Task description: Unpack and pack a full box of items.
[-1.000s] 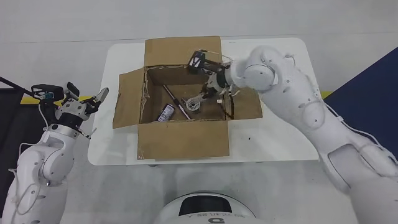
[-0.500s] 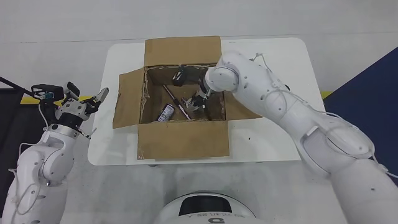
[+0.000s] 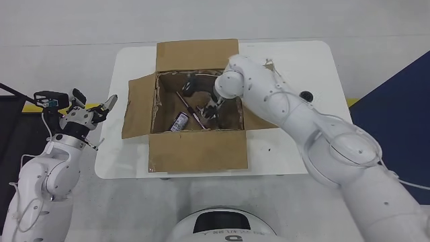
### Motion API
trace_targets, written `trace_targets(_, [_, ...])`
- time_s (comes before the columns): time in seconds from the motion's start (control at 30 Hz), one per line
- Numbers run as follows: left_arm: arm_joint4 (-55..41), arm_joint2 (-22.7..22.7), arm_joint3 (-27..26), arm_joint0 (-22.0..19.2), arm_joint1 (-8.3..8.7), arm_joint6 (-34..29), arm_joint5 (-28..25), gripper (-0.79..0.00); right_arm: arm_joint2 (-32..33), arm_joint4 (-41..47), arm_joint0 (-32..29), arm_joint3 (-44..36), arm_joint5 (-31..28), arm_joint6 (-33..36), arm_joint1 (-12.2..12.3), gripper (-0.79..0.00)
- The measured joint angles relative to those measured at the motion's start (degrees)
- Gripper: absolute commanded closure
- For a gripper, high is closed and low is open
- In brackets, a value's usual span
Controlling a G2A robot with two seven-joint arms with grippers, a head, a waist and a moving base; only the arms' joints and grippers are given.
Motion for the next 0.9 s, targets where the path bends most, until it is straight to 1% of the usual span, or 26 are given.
trace_targets(0.03, [0.00, 0.00, 0.00, 0.00, 0.00, 0.00, 0.00, -0.785, -0.17, 0.12, 0.08, 0.81, -0.32, 0.17, -0.47, -0.739])
trace_targets(0.07, [0.00, 0.00, 0.00, 0.00, 0.00, 0.00, 0.00, -0.785, -0.33, 0.20, 0.18, 1.62, -0.55, 0.32, -0.93, -0.699])
trace_targets(0.1, [0.00, 0.00, 0.00, 0.00, 0.00, 0.00, 0.00, -0.785, -0.51, 0.29, 0.31, 2.71, -0.77, 0.49, -1.53, -0.693])
trace_targets(0.13, [0.00, 0.00, 0.00, 0.00, 0.00, 0.00, 0.00, -0.785, -0.64, 0.35, 0.42, 3.54, -0.94, 0.59, -1.97, -0.665])
trace_targets(0.17, [0.00, 0.00, 0.00, 0.00, 0.00, 0.00, 0.00, -0.785, -0.77, 0.35, 0.53, 4.44, -1.04, 0.70, -2.40, -0.616])
trace_targets(0.2, [0.00, 0.00, 0.00, 0.00, 0.00, 0.00, 0.00, -0.785, -0.97, 0.16, 0.70, 5.69, -0.97, 0.83, -2.96, -0.557])
trace_targets(0.23, [0.00, 0.00, 0.00, 0.00, 0.00, 0.00, 0.00, -0.785, -1.12, -0.01, 0.79, 6.60, -0.84, 0.89, -3.39, -0.462])
trace_targets(0.27, [0.00, 0.00, 0.00, 0.00, 0.00, 0.00, 0.00, -0.785, -1.26, -0.15, 0.86, 7.44, -0.80, 0.93, -3.81, -0.406])
trace_targets(0.3, [0.00, 0.00, 0.00, 0.00, 0.00, 0.00, 0.00, -0.785, -1.41, -0.27, 0.98, 8.44, -0.91, 0.97, -4.35, -0.376])
trace_targets(0.37, [0.00, 0.00, 0.00, 0.00, 0.00, 0.00, 0.00, -0.785, -1.59, -0.42, 1.19, 9.97, -1.52, 0.97, -5.23, -0.268])
trace_targets(0.4, [0.00, 0.00, 0.00, 0.00, 0.00, 0.00, 0.00, -0.785, -1.61, -0.42, 1.28, 10.58, -1.88, 0.88, -5.56, -0.172])
trace_targets(0.43, [0.00, 0.00, 0.00, 0.00, 0.00, 0.00, 0.00, -0.785, -1.60, -0.38, 1.37, 11.16, -2.31, 0.75, -5.87, -0.132])
trace_targets(0.47, [0.00, 0.00, 0.00, 0.00, 0.00, 0.00, 0.00, -0.785, -1.57, -0.30, 1.48, 11.69, -2.90, 0.63, -6.13, -0.046])
trace_targets(0.5, [0.00, 0.00, 0.00, 0.00, 0.00, 0.00, 0.00, -0.785, -1.50, -0.16, 1.61, 12.31, -4.00, 0.45, -6.44, 0.000])
trace_targets(0.6, [0.00, 0.00, 0.00, 0.00, 0.00, 0.00, 0.00, -0.785, -1.12, 0.51, 2.05, 13.70, -7.78, 0.11, -6.93, 0.000])
trace_targets(0.73, [0.00, 0.00, 0.00, 0.00, 0.00, 0.00, 0.00, -0.785, -0.20, 1.35, 3.16, 15.07, -12.11, -0.96, -6.87, 0.000])
trace_targets(0.83, [0.00, 0.00, 0.00, 0.00, 0.00, 0.00, 0.00, -0.785, 0.75, 1.09, 4.32, 14.84, -14.07, -3.60, -6.20, 0.000])
trace_targets(0.9, [0.00, 0.00, 0.00, 0.00, 0.00, 0.00, 0.00, -0.785, 1.65, 0.40, 5.01, 13.67, -15.60, -6.53, -5.31, 0.000])
